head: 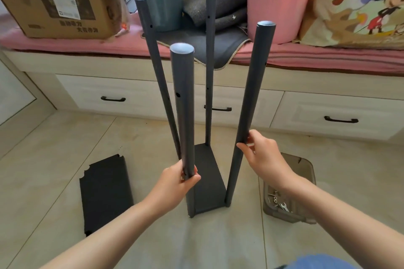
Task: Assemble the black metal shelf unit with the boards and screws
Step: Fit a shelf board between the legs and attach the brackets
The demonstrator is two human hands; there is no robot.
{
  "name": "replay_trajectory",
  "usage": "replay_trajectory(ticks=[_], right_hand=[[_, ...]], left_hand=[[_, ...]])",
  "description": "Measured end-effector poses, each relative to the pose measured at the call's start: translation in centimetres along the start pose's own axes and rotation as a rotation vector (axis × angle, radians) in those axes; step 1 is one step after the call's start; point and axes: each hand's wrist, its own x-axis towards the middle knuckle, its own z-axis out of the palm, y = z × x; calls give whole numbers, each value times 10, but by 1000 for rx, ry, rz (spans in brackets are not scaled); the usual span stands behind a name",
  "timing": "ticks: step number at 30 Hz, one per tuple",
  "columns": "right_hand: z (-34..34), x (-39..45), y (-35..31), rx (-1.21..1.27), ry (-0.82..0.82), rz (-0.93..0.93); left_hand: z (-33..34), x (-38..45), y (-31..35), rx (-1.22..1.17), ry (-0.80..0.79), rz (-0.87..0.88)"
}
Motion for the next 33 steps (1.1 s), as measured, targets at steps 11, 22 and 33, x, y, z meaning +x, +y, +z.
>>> replay_trajectory(ticks=[11, 22, 33], right_hand=[[-27, 39, 0, -118, -18, 64], [-55, 26, 0, -98, -201, 145], [-55, -7, -37, 223, -361, 129]], left_hand=[[20, 17, 42, 163, -342, 46], [27, 47, 66, 264, -476, -17], [51, 40, 88, 280, -487, -44]])
